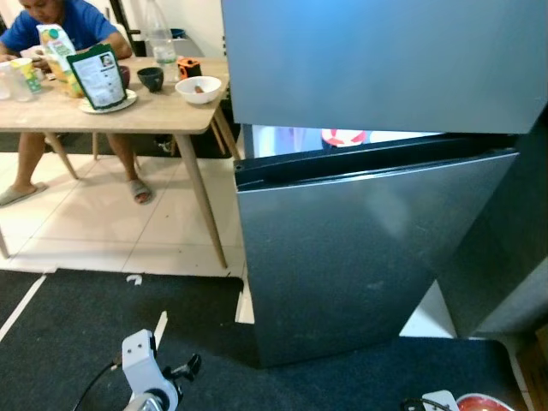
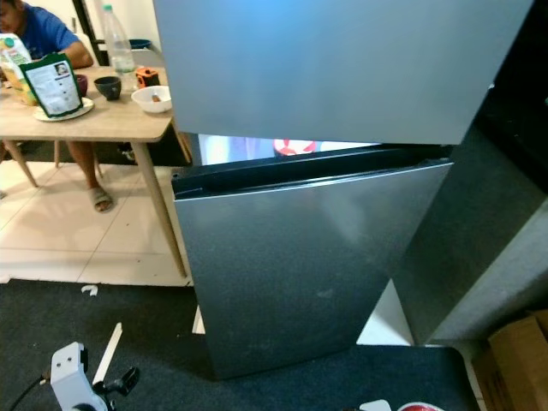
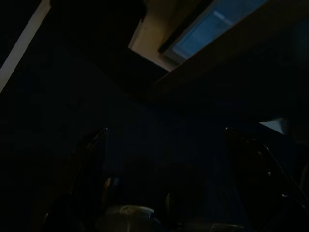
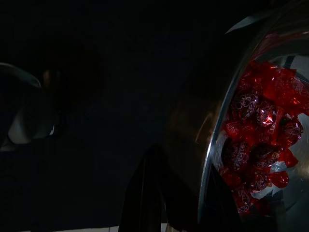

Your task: Restocking fridge

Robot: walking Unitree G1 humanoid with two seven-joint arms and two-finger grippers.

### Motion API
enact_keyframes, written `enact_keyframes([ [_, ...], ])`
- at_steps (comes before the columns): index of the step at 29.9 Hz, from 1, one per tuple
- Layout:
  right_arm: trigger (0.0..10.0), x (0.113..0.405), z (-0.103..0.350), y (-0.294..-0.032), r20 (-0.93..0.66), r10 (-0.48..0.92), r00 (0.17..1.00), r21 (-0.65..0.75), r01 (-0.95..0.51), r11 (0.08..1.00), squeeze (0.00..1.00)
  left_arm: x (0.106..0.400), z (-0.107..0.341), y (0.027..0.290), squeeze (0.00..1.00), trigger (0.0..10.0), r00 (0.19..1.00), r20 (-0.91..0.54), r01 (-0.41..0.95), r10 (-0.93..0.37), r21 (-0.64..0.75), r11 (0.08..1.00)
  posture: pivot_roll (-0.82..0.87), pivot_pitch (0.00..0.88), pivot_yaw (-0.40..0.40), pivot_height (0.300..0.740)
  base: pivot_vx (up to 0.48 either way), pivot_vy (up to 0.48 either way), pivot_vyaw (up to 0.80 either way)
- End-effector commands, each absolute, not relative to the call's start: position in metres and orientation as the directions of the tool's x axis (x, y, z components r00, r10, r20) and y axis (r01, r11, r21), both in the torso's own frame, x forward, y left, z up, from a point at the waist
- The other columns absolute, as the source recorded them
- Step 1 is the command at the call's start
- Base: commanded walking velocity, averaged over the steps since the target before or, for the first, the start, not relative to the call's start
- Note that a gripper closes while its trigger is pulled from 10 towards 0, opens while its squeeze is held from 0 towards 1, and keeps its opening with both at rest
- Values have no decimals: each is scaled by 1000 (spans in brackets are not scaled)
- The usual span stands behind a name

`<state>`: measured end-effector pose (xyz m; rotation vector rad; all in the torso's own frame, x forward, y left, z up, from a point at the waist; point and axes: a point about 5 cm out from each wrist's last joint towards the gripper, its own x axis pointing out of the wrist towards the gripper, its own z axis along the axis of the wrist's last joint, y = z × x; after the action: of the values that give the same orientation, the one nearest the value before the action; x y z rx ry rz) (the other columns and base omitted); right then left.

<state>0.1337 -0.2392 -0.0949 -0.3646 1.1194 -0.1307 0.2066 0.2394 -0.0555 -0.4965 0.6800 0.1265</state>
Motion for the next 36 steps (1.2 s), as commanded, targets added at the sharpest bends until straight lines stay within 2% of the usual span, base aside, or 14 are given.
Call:
enact_keyframes([
  [1, 10000, 133, -95, -240, -853, -291, 434, -357, -76, 931, 0, 214, -48, 248, 0, 10000, 800, -600, -268, -18, -384, 884, -62, 17, -8, 740, 0, 0, 0],
  [4, 10000, 133, -95, -240, -852, -291, 435, -357, -77, 931, 0, 224, -39, 254, 0, 10000, 828, -560, -275, 12, -387, 880, -62, 17, -8, 740, 0, 0, 0],
  [7, 10000, 133, -95, -240, -851, -292, 436, -359, -79, 930, 0, 260, 0, 279, 0, 10000, 917, -386, -273, 97, -432, 859, -72, 26, -6, 740, 0, 0, 0],
  [10, 10000, 130, -95, -241, -852, -294, 433, -362, -82, 929, 0, 279, 26, 291, 0, 10000, 952, -282, -241, 120, -449, 860, -74, 38, -3, 740, 0, 0, 0],
  [12, 10000, 130, -95, -241, -852, -294, 433, -362, -82, 929, 0, 279, 26, 291, 0, 10000, 952, -282, -241, 120, -449, 860, -74, 38, -3, 740, 0, 0, 0],
  [13, 10000, 128, -96, -242, -855, -295, 427, -362, -85, 928, 0, 288, 40, 296, 0, 4235, 966, -227, -221, 128, -457, 862, -78, 57, 5, 740, 0, 0, 0],
  [14, 10000, 128, -96, -242, -855, -295, 427, -362, -85, 928, 0, 288, 40, 296, 0, 4235, 966, -227, -221, 128, -457, 862, -78, 57, 5, 740, 0, 0, 0],
  [15, 10000, 125, -97, -242, -857, -295, 422, -362, -86, 928, 0, 296, 53, 301, 0, 0, 976, -172, -202, 135, -477, 855, -80, 71, 8, 740, 0, 0, 0],
  [16, 10000, 119, -99, -241, -862, -294, 414, -360, -90, 928, 0, 306, 70, 308, 0, 0, 984, -101, -178, 147, -496, 850, -85, 112, 15, 740, 0, 0, 0],
  [20, 10000, 109, -102, -239, -870, -290, 399, -356, -100, 929, 0, 317, 94, 315, 0, 0, 988, -23, -144, 153, -503, 852, -79, 179, 17, 740, 0, 0, 0],
  [24, 10000, 99, -104, -240, -875, -294, 384, -357, -104, 928, 0, 328, 114, 317, 0, 0, 989, 37, -106, 145, -506, 856, -73, 204, 19, 740, 0, 0, 0],
  [25, 10000, 91, -105, -243, -878, -304, 371, -361, -93, 928, 0, 337, 131, 316, 0, 0, 988, 95, -58, 122, -500, 864, -73, 246, 19, 740, 0, 0, 0],
  [28, 10000, 83, -106, -246, -878, -313, 362, -366, -86, 927, 0, 346, 147, 312, 0, 0, 985, 146, -6, 88, -487, 873, -89, 275, 20, 740, 0, 0, 0],
  [36, 10000, 80, -102, -259, -859, -346, 378, -395, -58, 917, 0, 372, 186, 289, 0, 0, 970, 243, 130, -10, -484, 866, -120, 309, 20, 740, 0, 0, 0],
])
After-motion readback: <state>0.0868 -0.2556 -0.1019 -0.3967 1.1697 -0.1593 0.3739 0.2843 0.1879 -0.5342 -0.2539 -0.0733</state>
